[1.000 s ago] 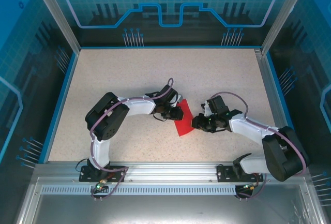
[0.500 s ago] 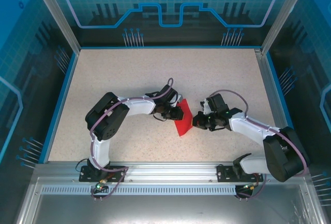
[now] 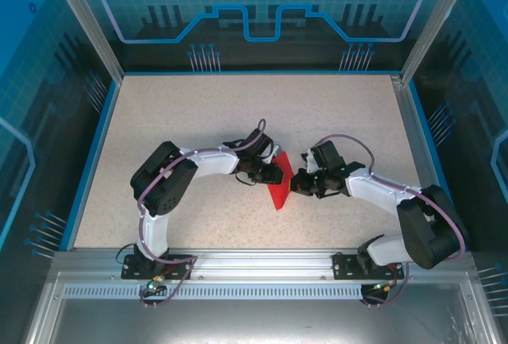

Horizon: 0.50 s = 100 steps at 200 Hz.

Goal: Fold a paper plane with a square sheet of paper (pick it up from the middle)

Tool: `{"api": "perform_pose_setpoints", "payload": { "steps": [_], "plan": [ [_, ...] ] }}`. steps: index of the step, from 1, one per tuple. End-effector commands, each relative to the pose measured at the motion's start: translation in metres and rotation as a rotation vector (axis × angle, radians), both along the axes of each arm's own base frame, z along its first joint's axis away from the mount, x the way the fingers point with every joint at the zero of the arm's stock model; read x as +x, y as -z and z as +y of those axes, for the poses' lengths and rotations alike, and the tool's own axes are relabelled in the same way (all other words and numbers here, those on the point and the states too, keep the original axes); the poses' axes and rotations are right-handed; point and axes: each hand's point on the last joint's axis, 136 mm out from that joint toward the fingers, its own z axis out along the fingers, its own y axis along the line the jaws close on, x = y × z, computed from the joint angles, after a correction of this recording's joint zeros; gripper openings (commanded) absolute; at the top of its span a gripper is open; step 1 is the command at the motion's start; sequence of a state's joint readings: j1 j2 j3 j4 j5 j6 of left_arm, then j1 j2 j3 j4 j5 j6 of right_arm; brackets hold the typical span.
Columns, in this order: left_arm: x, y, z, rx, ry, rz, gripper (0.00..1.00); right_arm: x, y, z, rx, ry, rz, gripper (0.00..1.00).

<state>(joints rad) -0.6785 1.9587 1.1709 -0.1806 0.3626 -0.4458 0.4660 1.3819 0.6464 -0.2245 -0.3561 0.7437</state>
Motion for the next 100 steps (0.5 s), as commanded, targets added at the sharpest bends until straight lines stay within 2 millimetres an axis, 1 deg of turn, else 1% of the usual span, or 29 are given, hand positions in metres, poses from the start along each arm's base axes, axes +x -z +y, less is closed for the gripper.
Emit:
{"api": "perform_pose_setpoints", "payload": {
  "steps": [1,26,41,60,71,100],
  "plan": [
    [0.01,-0.039,0.0,-0.049,-0.004,-0.036,0.23,0.0,-0.005,0.005,0.003,-0.017,0.001,0.0],
    [0.021,-0.049,0.013,-0.008,-0.008,-0.08,0.23,0.0,-0.006,0.004,-0.006,-0.018,-0.002,0.0],
    [0.029,-0.047,0.024,0.03,-0.013,-0.097,0.23,-0.001,-0.006,0.003,-0.01,-0.018,-0.001,0.0],
    [0.035,-0.038,0.033,0.063,-0.014,-0.098,0.22,-0.001,-0.006,0.003,-0.008,-0.017,0.001,0.0],
    [0.038,-0.029,0.037,0.075,-0.02,-0.086,0.21,-0.002,-0.005,0.003,-0.008,-0.015,0.004,0.0],
    [0.043,-0.014,0.039,0.097,-0.018,-0.068,0.19,-0.002,-0.006,0.003,-0.009,-0.016,0.004,0.0]
  ]
}}
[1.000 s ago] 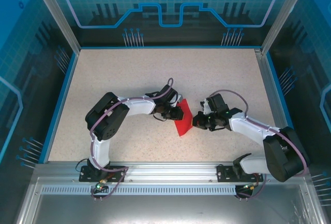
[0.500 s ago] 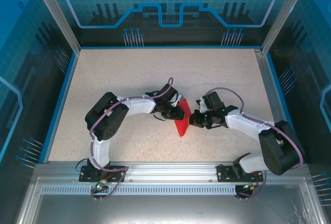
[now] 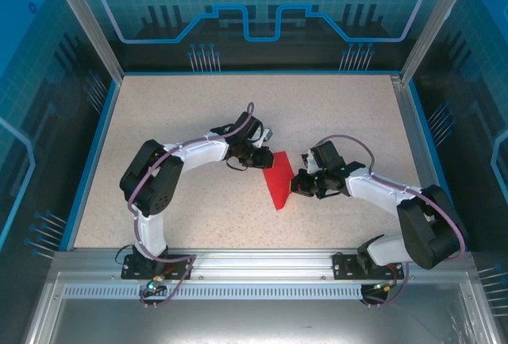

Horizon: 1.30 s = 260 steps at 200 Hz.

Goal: Fold a paper plane with a square sheet of paper (pick it up from the middle)

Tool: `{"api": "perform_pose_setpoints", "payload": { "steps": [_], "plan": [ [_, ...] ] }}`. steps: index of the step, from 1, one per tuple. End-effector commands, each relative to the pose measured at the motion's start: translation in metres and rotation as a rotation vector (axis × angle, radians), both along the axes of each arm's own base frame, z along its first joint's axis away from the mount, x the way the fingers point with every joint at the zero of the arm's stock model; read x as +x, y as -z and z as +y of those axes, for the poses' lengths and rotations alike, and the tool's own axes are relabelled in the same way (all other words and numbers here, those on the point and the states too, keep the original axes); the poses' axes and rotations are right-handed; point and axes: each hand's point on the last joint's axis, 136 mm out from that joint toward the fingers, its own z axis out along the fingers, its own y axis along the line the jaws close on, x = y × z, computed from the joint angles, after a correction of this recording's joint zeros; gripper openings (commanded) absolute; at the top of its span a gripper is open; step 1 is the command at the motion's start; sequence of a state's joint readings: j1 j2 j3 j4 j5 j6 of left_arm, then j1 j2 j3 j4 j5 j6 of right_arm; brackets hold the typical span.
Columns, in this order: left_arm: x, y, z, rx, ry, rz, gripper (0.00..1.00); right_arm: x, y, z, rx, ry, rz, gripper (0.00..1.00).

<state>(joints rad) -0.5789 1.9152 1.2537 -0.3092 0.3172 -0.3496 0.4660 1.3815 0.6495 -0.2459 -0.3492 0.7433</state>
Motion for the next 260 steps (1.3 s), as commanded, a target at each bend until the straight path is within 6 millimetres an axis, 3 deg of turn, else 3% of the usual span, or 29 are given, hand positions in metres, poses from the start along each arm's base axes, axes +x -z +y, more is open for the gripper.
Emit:
{"api": "perform_pose_setpoints", "payload": {
  "steps": [1,107,197,254,260],
  "plan": [
    [0.003,0.015,0.005,0.053,0.024,0.012,0.19,0.0,-0.008,0.005,0.005,-0.02,-0.009,0.0],
    [-0.002,0.045,0.005,0.08,0.034,0.071,0.11,0.009,-0.008,0.022,0.003,-0.064,-0.006,0.0],
    [-0.011,0.053,0.007,0.068,0.037,0.099,0.1,0.02,0.01,0.047,-0.023,-0.118,0.031,0.0],
    [-0.015,0.058,0.007,0.062,0.04,0.115,0.1,0.02,0.025,0.049,-0.066,-0.125,0.062,0.0],
    [-0.015,0.059,0.007,0.062,0.039,0.117,0.1,0.027,0.018,0.054,-0.058,-0.124,0.041,0.0]
  ]
}}
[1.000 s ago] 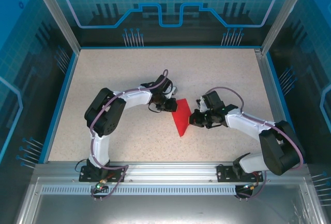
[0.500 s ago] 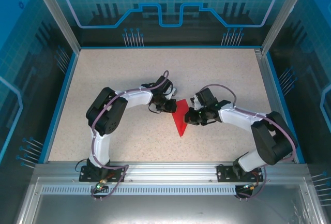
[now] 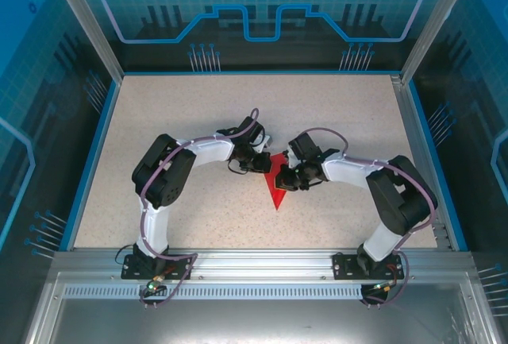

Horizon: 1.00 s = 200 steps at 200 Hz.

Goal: Fold a paper plane with a square sheet of paper (pick it up from the middle)

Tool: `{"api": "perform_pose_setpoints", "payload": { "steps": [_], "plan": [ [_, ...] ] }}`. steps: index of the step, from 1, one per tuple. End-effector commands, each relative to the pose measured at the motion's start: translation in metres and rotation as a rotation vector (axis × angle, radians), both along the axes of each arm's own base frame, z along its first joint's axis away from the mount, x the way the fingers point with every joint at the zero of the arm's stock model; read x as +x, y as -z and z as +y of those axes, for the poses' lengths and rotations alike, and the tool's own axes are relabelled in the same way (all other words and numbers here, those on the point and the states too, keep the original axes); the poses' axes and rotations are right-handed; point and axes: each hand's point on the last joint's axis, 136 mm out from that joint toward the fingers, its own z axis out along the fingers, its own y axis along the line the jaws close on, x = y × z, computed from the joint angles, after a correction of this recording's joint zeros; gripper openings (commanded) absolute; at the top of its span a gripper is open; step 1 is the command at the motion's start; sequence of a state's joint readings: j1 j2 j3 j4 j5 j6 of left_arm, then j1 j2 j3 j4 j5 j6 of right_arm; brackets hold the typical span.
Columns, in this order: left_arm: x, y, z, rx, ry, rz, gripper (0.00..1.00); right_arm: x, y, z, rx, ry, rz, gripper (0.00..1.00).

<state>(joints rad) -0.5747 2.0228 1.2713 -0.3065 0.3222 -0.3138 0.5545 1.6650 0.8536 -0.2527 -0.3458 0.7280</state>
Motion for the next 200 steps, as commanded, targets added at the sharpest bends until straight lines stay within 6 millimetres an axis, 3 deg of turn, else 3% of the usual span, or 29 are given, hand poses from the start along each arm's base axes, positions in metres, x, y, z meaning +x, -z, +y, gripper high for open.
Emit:
{"api": "perform_pose_setpoints", "payload": {
  "steps": [1,200],
  "plan": [
    [-0.014,0.019,0.005,0.013,0.011,0.062,0.1,0.007,-0.005,0.009,-0.01,-0.026,-0.024,0.0],
    [-0.015,0.024,0.003,-0.001,0.013,0.077,0.11,-0.001,0.01,-0.007,-0.146,0.001,0.023,0.05]
  ]
}}
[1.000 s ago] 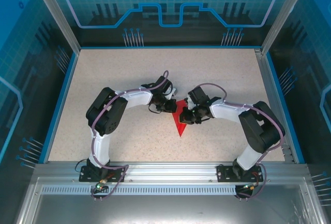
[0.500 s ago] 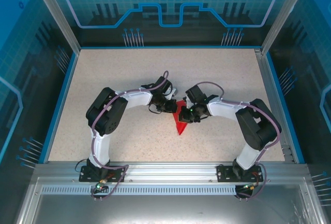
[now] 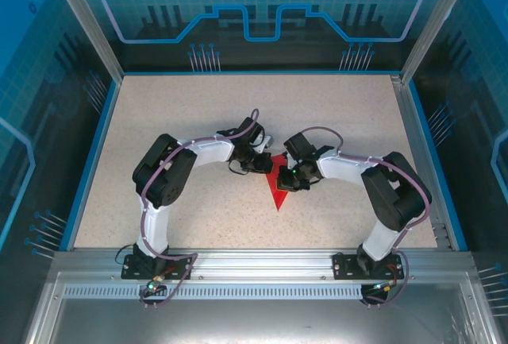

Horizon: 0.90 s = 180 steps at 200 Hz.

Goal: Fold a paper plane with a square sheet of paper (pick it up from the middle)

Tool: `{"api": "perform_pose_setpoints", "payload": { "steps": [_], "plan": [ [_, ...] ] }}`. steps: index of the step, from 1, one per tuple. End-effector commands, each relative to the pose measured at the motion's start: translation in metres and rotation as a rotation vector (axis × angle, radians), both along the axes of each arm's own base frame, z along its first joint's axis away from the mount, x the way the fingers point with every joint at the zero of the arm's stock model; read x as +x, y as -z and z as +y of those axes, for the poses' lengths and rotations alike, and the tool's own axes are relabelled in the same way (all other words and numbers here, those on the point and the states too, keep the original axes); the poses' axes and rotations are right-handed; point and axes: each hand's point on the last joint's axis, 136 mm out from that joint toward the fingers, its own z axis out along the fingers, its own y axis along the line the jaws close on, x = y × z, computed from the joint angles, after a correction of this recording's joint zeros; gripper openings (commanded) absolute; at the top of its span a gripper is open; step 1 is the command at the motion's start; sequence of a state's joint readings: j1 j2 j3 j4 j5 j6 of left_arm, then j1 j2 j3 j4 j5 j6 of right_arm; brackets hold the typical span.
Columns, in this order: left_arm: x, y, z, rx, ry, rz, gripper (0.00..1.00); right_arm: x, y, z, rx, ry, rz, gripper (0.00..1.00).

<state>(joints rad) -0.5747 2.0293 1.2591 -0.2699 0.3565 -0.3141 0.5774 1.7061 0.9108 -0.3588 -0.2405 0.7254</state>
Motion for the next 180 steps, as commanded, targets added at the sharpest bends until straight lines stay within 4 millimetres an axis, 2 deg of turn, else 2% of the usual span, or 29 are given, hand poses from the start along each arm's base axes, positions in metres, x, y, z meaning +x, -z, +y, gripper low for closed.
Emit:
{"api": "perform_pose_setpoints", "payload": {
  "steps": [1,180],
  "plan": [
    [-0.0135,0.0232,0.0084,0.034,0.0,0.075,0.11,-0.0005,-0.0015,0.0036,-0.015,-0.012,0.002,0.05],
    [-0.0168,0.0283,0.0091,0.036,0.002,0.091,0.11,0.0069,0.0064,0.0067,-0.013,0.027,0.006,0.06]
  ]
}}
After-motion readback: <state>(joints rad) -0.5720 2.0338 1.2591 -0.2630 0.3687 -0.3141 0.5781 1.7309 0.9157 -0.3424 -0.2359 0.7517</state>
